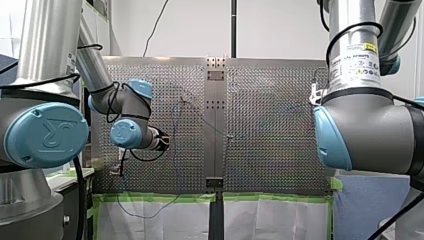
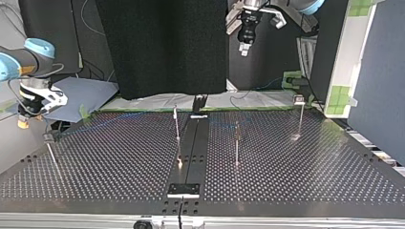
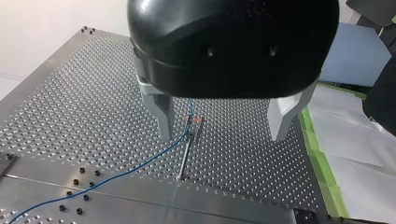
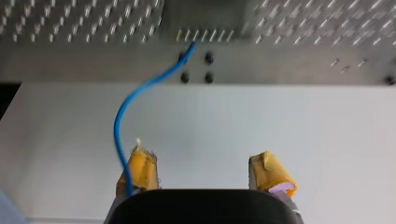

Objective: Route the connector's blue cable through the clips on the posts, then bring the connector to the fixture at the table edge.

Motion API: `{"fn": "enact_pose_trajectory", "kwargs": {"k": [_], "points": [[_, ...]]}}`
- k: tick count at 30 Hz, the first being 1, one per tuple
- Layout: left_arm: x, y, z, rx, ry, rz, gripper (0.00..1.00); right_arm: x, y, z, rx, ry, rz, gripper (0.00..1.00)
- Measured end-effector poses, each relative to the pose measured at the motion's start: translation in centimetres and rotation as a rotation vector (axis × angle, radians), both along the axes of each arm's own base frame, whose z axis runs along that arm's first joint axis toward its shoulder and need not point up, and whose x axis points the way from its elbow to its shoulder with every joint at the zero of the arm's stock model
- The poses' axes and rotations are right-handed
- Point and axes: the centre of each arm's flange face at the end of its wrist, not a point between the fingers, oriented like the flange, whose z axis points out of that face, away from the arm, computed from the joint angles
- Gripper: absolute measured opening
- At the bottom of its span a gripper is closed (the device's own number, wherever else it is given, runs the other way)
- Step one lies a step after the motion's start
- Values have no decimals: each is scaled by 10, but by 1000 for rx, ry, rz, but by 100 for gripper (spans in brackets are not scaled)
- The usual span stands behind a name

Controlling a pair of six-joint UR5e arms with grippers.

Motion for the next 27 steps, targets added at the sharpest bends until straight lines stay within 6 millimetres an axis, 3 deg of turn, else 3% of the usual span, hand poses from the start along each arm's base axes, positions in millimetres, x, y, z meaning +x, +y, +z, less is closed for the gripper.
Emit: {"fn": "enact_pose_trajectory", "kwargs": {"k": [5,27], "points": [[0,0,0,-6,1,2,100,25,17,8,-36,8,38,100],[4,1,2,-70,-9,23,100,116,67,-7,21,56,63,100]]}}
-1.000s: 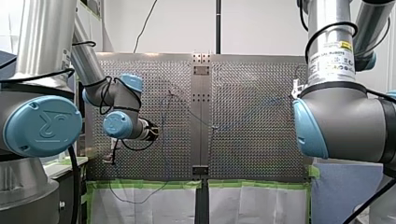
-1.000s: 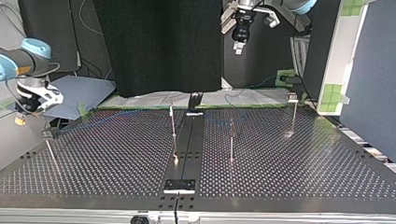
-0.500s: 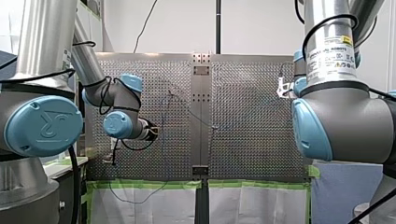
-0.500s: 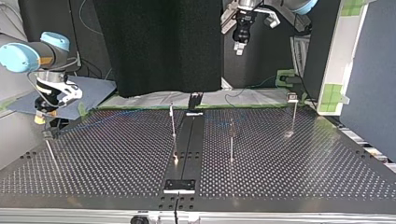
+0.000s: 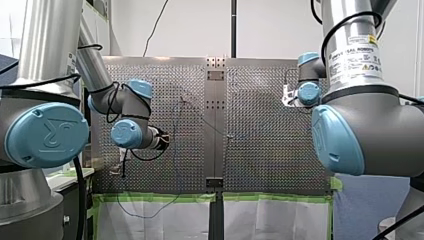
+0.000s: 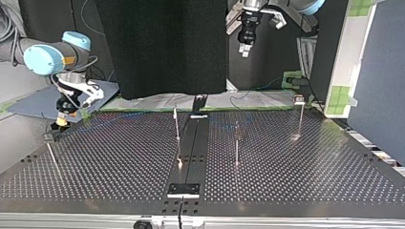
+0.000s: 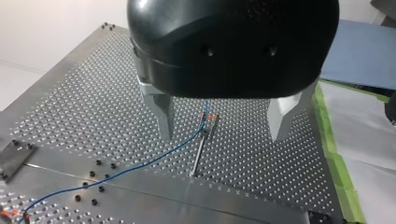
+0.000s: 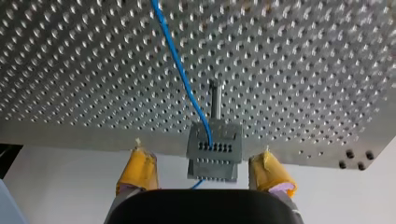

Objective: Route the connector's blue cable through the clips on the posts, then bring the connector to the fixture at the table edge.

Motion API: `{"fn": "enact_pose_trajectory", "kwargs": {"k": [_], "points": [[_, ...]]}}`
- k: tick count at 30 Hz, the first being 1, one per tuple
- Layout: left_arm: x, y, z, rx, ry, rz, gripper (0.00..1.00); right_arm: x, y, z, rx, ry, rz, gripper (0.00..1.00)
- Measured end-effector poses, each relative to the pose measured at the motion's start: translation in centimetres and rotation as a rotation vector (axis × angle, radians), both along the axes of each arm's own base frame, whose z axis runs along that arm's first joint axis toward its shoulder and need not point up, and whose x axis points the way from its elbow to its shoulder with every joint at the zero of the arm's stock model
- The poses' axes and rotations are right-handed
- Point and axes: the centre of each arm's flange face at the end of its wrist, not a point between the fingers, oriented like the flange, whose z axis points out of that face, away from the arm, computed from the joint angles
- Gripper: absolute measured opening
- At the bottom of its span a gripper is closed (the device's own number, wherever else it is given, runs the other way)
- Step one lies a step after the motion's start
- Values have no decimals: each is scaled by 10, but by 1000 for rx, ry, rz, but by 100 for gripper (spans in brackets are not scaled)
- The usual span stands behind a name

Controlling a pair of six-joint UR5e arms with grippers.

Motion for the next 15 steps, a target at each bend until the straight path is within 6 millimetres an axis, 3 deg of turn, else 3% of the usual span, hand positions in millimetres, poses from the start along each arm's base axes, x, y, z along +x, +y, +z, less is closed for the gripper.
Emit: {"fn": "enact_pose_trajectory", "kwargs": {"k": [15], "points": [[13,0,8,-21,-27,59,100,66,35,-2,12,30,85,100]]}}
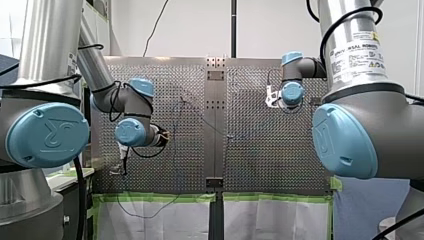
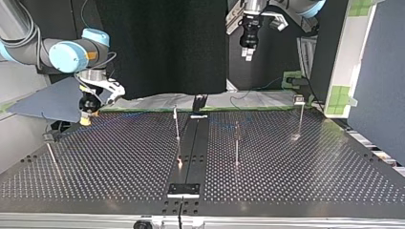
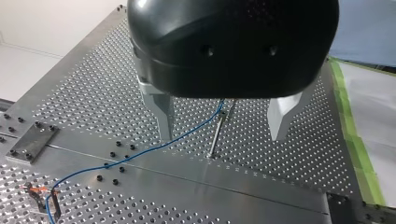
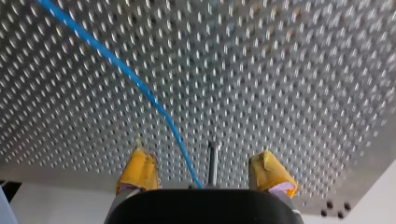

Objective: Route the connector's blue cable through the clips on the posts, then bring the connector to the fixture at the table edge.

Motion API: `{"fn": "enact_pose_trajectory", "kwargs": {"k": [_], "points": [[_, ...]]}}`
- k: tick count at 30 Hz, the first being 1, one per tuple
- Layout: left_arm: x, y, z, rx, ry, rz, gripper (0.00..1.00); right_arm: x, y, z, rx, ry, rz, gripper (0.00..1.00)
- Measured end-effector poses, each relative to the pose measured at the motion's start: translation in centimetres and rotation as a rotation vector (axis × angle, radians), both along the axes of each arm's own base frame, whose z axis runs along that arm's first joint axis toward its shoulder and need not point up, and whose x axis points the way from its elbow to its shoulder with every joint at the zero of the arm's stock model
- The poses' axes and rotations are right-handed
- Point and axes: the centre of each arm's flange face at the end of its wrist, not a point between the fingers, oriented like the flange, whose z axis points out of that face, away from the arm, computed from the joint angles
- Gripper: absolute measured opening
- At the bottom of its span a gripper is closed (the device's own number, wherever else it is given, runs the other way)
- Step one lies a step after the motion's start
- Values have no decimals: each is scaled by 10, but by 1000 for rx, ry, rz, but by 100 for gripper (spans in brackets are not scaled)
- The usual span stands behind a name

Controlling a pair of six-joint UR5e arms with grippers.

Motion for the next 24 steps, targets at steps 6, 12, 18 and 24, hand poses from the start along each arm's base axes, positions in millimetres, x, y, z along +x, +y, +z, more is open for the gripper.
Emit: {"fn": "enact_pose_trajectory", "kwargs": {"k": [6,12,18,24], "points": [[5,-2,3,-15,-8,2,100,26,18,-3,11,14,53,100],[7,0,4,-18,-11,21,100,52,39,-8,22,25,106,100],[9,1,5,-21,-13,32,100,75,66,-21,34,30,160,100],[9,-2,5,-45,-10,-3,100,94,95,-37,49,31,216,100]]}}
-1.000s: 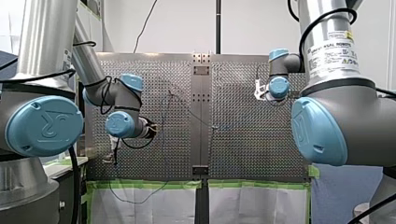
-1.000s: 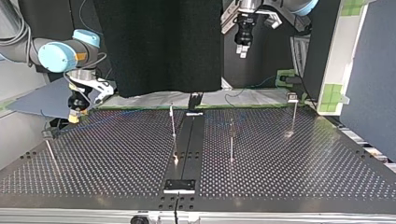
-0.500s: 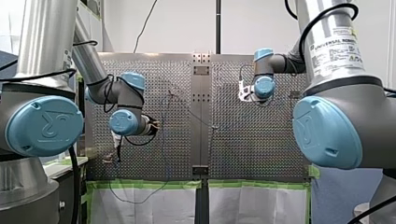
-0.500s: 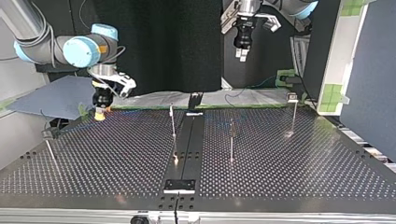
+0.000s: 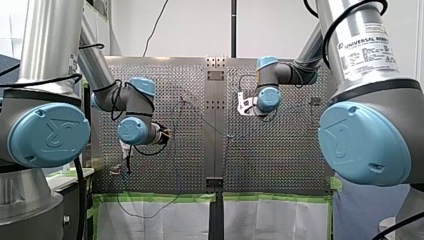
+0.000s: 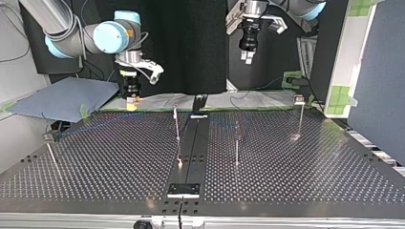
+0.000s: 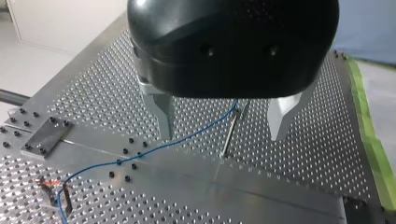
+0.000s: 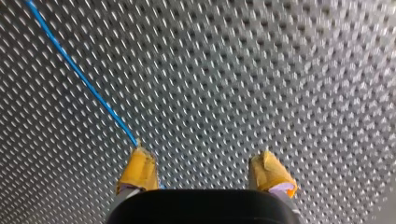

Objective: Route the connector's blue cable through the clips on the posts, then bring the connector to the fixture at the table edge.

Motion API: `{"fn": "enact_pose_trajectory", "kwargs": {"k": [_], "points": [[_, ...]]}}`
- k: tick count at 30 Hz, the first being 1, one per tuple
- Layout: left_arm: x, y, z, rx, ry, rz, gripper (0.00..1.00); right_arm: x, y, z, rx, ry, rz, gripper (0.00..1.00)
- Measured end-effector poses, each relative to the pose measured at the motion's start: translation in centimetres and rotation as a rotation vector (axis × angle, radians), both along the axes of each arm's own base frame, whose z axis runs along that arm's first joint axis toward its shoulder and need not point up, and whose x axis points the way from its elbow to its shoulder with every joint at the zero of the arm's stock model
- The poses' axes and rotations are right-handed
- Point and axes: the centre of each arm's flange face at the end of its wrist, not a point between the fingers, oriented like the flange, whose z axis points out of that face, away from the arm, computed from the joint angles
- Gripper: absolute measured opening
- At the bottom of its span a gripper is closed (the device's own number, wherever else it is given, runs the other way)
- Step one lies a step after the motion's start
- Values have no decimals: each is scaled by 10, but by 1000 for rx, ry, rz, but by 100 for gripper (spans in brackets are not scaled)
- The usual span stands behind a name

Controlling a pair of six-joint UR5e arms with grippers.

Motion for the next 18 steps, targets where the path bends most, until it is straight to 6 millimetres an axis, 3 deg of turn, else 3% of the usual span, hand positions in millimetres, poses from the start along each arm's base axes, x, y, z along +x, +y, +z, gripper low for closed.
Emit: {"fn": "enact_pose_trajectory", "kwargs": {"k": [8,18], "points": [[-1,-5,0,-9,7,-59,100,14,32,-22,7,-10,63,100],[-1,-4,-1,-7,13,-59,100,-7,21,-35,-2,-35,47,100]]}}
